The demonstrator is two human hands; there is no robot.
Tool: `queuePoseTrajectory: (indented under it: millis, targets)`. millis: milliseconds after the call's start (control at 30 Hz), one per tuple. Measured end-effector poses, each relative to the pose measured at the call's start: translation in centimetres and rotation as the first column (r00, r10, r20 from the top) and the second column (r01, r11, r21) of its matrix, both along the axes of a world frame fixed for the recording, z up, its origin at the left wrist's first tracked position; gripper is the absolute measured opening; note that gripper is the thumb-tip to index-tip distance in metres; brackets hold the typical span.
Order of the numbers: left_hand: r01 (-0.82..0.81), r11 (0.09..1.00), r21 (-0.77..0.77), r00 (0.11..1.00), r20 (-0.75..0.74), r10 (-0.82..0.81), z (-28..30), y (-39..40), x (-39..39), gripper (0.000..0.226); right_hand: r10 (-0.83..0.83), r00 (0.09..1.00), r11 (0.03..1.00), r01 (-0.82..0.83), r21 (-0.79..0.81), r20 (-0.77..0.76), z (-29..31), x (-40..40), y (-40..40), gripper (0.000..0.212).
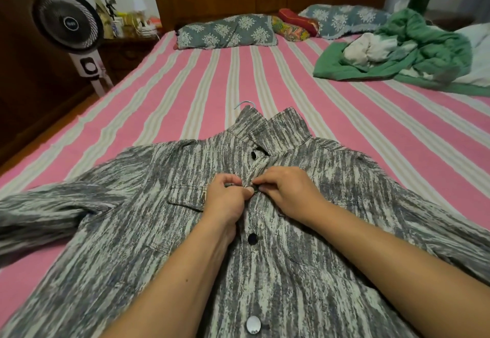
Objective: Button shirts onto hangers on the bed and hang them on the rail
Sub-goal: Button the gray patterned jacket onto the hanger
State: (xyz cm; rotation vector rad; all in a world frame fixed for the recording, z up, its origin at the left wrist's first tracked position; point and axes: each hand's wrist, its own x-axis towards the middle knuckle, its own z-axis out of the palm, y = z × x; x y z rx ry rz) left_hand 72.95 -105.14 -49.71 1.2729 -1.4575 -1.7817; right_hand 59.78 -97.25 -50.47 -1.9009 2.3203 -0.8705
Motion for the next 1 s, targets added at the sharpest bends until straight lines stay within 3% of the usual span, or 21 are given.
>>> queuePoseTrajectory:
  millis: [100,267,367,500,633,767,867,1000]
  targets:
    - [0.045,0.999,-0.006,0.998,0.035,-0.045,0.2,-0.2,0.3,0.025,0.043,0.999,0.999,-0.043,-0.002,-0.021,0.0,-0.1,0.3,0.026]
    - [0.113,0.989,-0.099,0.989,0.110,-0.102,-0.2,-0.5,0.2,0.026,0.160,0.958,0.984,-0.173,-0.035,-0.240,-0.3,-0.4,0.6,0.025]
    - [0.151,0.971,-0.186,0.980,0.157,-0.122,-0.4,-0.6,0.2,0.027,0.159,0.923,0.987,-0.162,0.022,-0.349,-0.7,-0.4,0.3,0.025]
    - [0.203,0.932,-0.300,0.960,0.249,-0.128,-0.4,-0.8,0.0,0.030,0.119,0.923,0.993,-0.106,0.056,-0.367,-1.0,0.1,-0.2,0.023]
    - [0.286,0.796,-0.534,0.870,0.492,0.018,-0.6,-0.1,-0.3,0.026,0.087,0.949,0.994,-0.064,0.084,-0.302,-0.9,0.5,-0.5,0.026]
    - [0.396,0.573,-0.717,0.757,0.609,0.238,-1.7,0.2,-0.1,0.010,0.107,0.975,0.982,-0.074,0.173,-0.193,-1.2,-0.1,-0.4,0.028]
    - [0.428,0.602,-0.674,0.708,0.664,0.240,-2.7,-0.9,-0.1,0.023,0.101,0.995,0.960,-0.093,0.266,-0.015,-0.2,-1.0,-0.2,0.031]
    - [0.582,0.652,-0.487,0.590,0.804,0.074,-1.5,-2.4,-0.5,0.028,-0.029,0.999,0.903,0.007,0.430,0.044,2.5,-1.5,0.4,0.023]
